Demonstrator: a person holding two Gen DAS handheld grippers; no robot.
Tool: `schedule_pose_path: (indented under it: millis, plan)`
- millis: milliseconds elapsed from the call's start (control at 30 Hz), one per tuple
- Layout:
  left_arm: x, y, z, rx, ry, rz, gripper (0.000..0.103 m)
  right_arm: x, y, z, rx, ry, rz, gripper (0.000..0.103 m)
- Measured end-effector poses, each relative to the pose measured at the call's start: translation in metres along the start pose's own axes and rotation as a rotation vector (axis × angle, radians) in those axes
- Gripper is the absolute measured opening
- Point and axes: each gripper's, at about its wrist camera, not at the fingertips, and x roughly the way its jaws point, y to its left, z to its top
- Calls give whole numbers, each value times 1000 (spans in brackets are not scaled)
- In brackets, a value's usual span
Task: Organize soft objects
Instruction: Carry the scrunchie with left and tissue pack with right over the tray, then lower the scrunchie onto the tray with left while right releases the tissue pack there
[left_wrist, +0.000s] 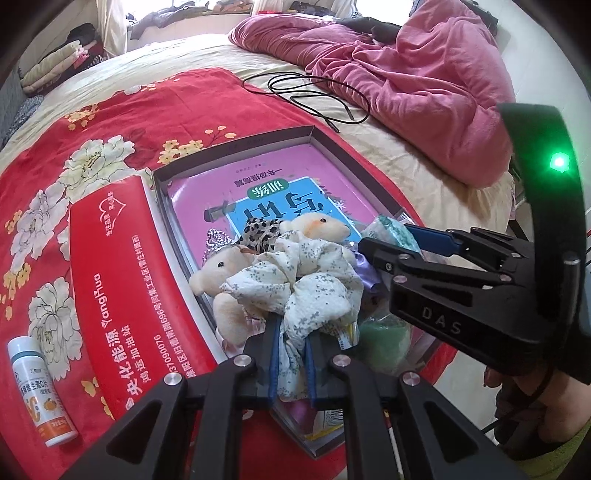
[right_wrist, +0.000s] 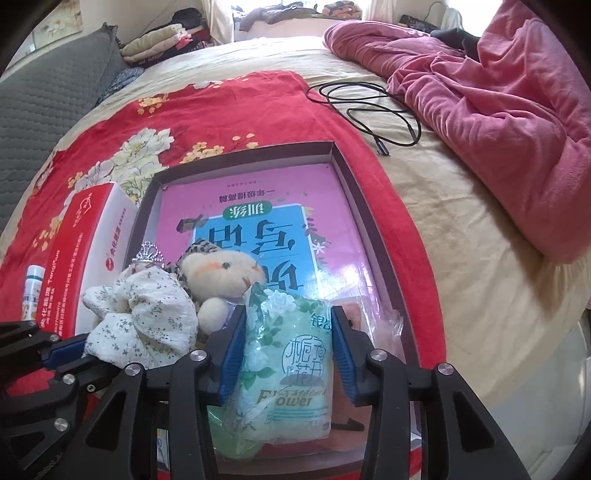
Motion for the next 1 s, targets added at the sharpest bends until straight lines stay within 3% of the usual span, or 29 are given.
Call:
schedule_pose_path:
  millis: [133, 267, 467, 600, 767, 900, 1000]
  plan:
    - [1, 1, 0, -7, -2, -3, 14, -3, 0, 1, -15, 0, 3, 51]
    - [1, 0, 1, 1, -4, -6, 14, -9, 0, 1, -16, -19, 0, 67]
    - [-1, 1, 4, -11, -9, -20, 16, -31, -5, 2, -11, -64, -23, 68]
    - [-4, 0, 6, -11, -12, -40, 29, -48, -10, 0, -2, -90, -34, 69]
    - [-8, -3, 9, -5, -26, -43, 36, -64, -15, -1, 7, -116, -54, 70]
    - [-14, -5, 11, 0, -56, -69, 51, -71, -18, -1, 12, -129, -61, 70]
    - [-21, -7, 12, 11, -82, -81, 54, -74, -17, -2, 12, -132, -66, 70]
